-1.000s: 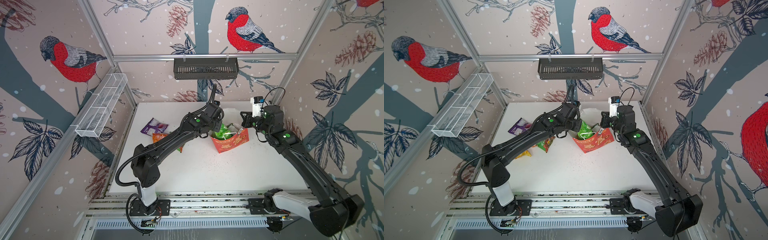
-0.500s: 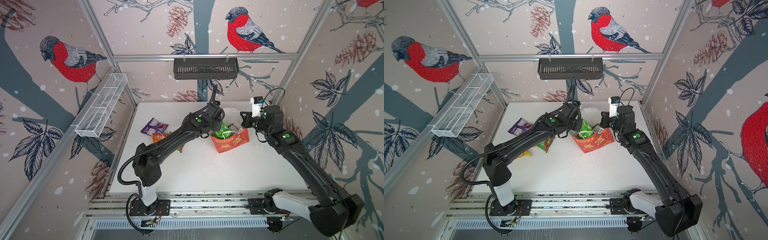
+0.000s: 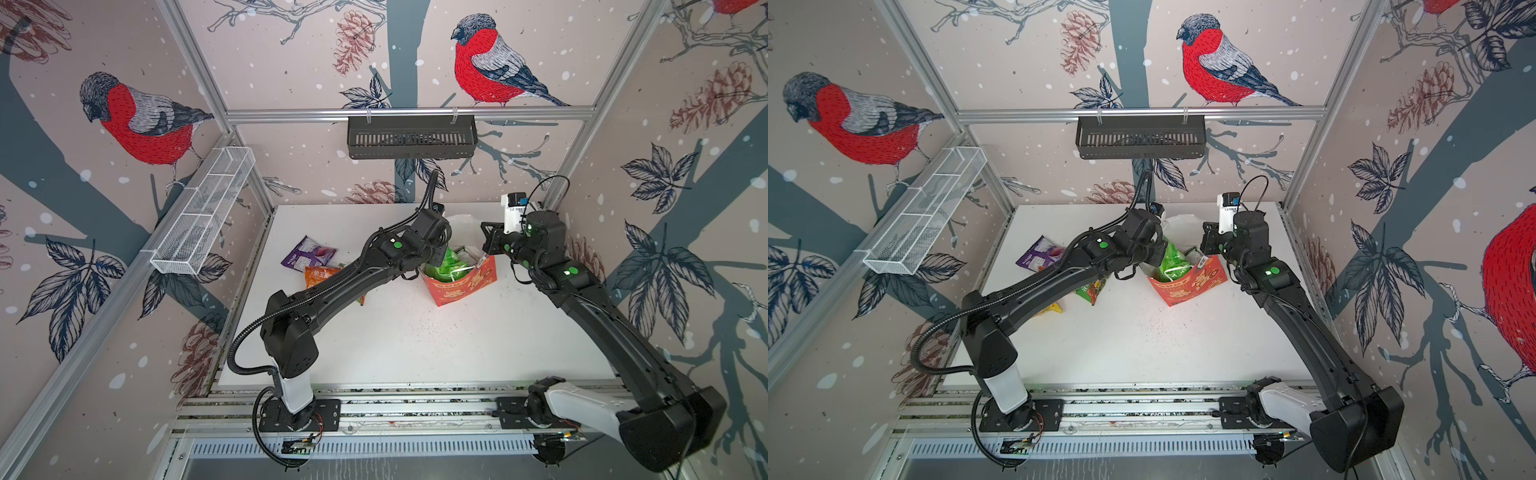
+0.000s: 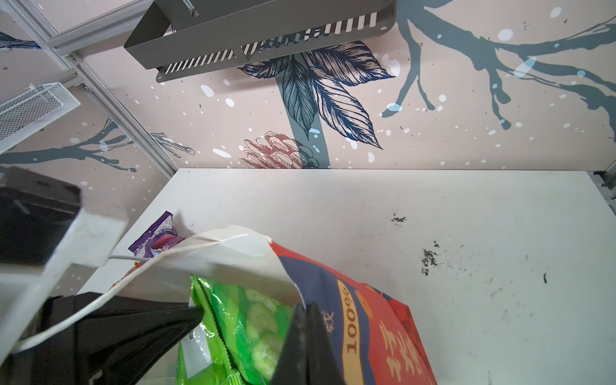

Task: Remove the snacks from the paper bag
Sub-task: 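Lift the green chip packet up out of the bag with the left gripper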

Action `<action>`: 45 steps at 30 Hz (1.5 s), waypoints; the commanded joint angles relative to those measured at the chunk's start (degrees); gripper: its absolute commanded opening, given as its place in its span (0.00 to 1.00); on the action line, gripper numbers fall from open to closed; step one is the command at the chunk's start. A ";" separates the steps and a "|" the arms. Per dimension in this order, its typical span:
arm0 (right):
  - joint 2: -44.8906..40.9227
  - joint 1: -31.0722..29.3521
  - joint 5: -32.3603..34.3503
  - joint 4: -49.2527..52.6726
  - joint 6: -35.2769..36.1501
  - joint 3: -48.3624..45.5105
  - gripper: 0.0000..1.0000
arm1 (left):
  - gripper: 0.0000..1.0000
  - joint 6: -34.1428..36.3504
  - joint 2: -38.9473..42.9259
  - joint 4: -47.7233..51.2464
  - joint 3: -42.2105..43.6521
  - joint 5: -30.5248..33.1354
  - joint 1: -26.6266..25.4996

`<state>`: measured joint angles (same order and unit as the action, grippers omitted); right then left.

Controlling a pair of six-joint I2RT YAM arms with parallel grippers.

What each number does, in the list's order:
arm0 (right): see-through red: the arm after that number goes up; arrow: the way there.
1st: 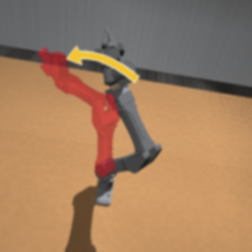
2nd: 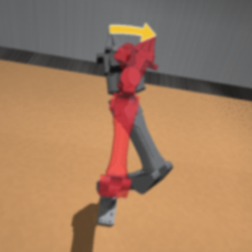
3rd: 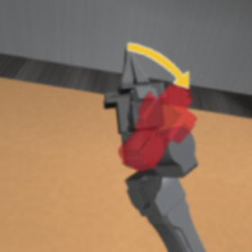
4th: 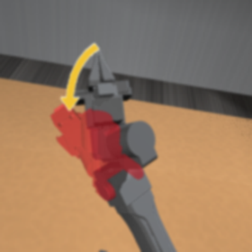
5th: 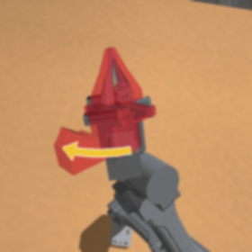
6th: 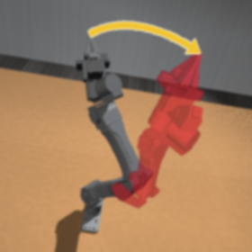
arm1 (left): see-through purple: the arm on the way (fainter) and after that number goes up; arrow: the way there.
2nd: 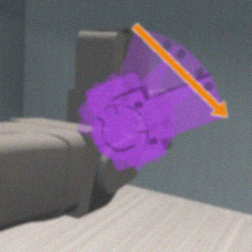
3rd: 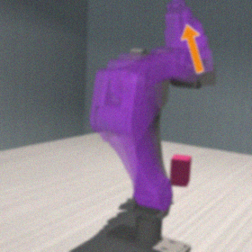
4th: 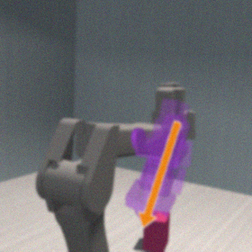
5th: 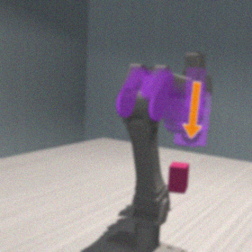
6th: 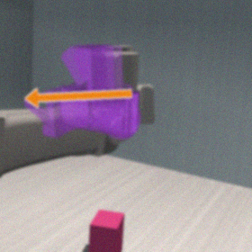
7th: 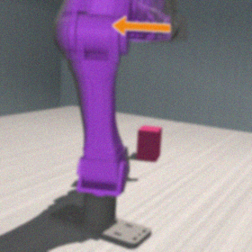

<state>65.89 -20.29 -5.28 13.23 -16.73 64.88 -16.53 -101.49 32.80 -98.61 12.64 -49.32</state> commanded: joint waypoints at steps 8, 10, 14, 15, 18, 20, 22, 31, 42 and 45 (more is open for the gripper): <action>0.37 0.26 3.07 -2.73 -1.20 0.01 0.00 | 0.00 0.97 9.66 -9.36 7.82 0.44 -0.69; 0.38 0.23 3.43 -2.86 -1.29 -0.33 0.00 | 0.00 1.31 10.54 -10.44 8.37 0.35 -0.69; 0.51 0.19 3.25 -2.86 -1.59 -0.72 0.00 | 0.00 1.50 11.56 -11.11 8.81 1.25 -0.69; 0.52 0.23 3.38 -2.84 -1.63 -0.80 0.00 | 0.00 1.40 11.82 -11.33 8.85 1.37 -0.69; 0.42 0.21 3.99 -2.69 -1.74 -0.81 0.00 | 0.00 1.41 13.26 -12.93 9.78 1.05 -0.69; 0.29 0.30 4.30 -2.77 -1.93 -1.03 0.00 | 0.00 1.77 14.24 -14.02 10.37 0.74 -0.69; 0.16 0.34 4.81 -2.86 -2.09 -1.37 0.00 | 0.00 2.25 14.94 -14.50 10.50 1.18 -0.68; -0.72 0.89 6.52 -1.77 -2.34 -1.70 0.00 | 0.00 3.51 18.96 -19.46 13.30 6.24 -0.65; -1.63 1.78 12.96 0.06 -2.33 -2.28 0.00 | 0.00 5.23 24.68 -24.09 16.28 11.38 1.36; -1.21 2.45 12.43 -0.44 -3.10 -2.74 0.00 | 0.00 5.15 26.02 -23.93 16.94 11.27 2.37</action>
<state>64.53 -18.22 5.39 15.42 -19.33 62.13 -11.97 -76.55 13.23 -82.04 21.87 -47.57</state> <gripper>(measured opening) 0.048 0.048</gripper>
